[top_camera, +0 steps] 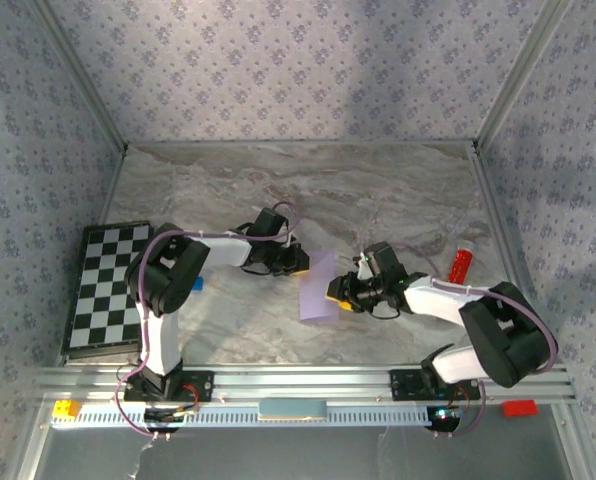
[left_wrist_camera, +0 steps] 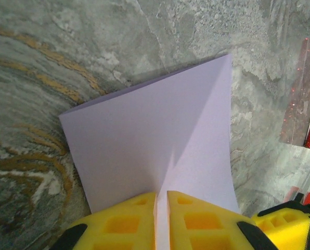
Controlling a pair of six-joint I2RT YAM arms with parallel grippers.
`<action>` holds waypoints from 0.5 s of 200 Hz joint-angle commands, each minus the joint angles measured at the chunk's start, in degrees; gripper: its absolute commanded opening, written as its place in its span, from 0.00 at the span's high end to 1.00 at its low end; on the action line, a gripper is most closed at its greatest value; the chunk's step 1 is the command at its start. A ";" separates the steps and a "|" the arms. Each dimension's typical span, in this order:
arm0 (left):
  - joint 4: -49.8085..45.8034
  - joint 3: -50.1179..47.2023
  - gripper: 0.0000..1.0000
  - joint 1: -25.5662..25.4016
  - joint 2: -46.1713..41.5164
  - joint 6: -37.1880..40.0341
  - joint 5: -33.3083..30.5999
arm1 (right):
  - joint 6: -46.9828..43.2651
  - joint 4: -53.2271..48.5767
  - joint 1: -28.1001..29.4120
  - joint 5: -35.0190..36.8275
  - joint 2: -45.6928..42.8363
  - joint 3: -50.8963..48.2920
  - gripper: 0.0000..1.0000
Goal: Fold a paper plane with a square sheet of paper (pick it up from the middle)
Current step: Fold the triangle a second time at the center of the table.
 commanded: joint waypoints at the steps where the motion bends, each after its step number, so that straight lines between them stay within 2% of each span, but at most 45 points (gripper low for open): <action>1: -1.37 0.97 0.87 -0.47 2.83 2.34 0.28 | -0.41 2.50 -1.12 -2.67 1.25 1.14 0.60; 51: -1.47 1.96 0.87 -0.47 3.71 2.88 0.98 | -0.68 5.97 -3.30 -5.73 4.05 1.58 0.64; 100: -1.67 2.46 0.86 -0.42 3.74 3.00 1.43 | -1.05 7.69 -4.63 -7.11 5.14 1.30 0.74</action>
